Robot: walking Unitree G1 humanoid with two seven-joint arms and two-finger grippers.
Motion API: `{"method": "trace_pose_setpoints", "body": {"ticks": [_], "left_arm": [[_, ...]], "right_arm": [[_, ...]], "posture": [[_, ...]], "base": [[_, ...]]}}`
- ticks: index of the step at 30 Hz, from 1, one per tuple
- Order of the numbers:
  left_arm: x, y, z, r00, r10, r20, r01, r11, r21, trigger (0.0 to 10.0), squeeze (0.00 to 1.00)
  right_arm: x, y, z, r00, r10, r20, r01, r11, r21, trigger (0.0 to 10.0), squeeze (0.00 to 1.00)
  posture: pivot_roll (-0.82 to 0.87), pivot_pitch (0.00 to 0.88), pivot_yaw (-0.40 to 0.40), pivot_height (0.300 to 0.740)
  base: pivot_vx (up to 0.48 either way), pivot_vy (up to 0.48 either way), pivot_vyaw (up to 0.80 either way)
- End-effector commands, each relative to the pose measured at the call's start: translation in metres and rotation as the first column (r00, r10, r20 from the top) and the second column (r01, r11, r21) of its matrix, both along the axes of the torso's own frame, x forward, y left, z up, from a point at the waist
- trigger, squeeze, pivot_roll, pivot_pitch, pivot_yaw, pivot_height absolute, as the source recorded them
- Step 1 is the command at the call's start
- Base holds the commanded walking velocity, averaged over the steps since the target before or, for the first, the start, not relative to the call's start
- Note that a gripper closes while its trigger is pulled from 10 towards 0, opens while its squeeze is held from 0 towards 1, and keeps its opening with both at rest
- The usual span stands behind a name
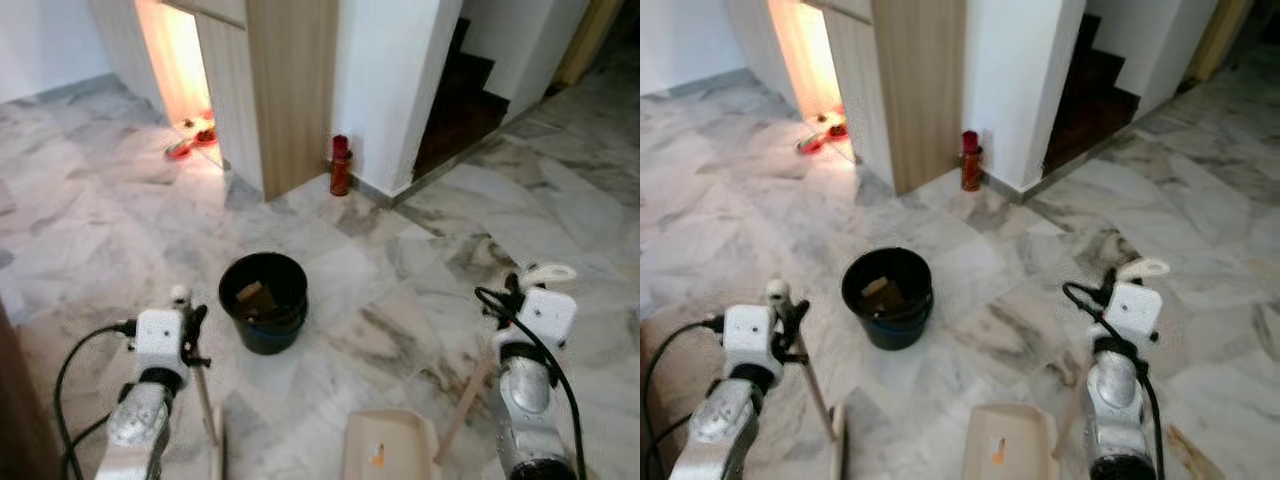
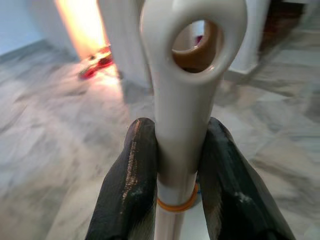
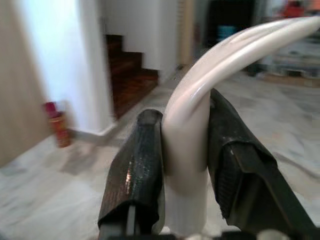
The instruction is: Sweep floor
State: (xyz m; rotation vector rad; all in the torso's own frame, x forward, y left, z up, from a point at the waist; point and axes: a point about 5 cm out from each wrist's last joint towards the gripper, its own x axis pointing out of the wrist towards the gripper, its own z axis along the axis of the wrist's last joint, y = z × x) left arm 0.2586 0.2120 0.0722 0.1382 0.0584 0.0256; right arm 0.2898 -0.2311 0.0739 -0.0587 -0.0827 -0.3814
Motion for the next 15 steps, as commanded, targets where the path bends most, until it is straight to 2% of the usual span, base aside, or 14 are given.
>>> {"method": "trace_pose_setpoints", "body": {"ticks": [1,15], "left_arm": [[0.0038,-0.0083,0.0039,0.999,-0.025,0.024,0.025,1.0,-0.013,10.0,0.0],[0.0065,-0.0105,0.006,0.999,-0.032,0.034,0.033,0.999,-0.013,10.0,0.0]], "right_arm": [[-0.0016,-0.0089,0.002,1.0,-0.025,0.005,0.025,0.999,-0.023,10.0,0.0],[-0.0016,-0.0121,0.0025,0.999,-0.037,0.008,0.037,0.999,-0.027,10.0,0.0]], "posture": [[0.06,0.0,-0.036,0.74],[0.06,0.0,-0.031,0.74]], "base": [[0.0,0.0,-0.8],[0.0,0.0,-0.79]]}}
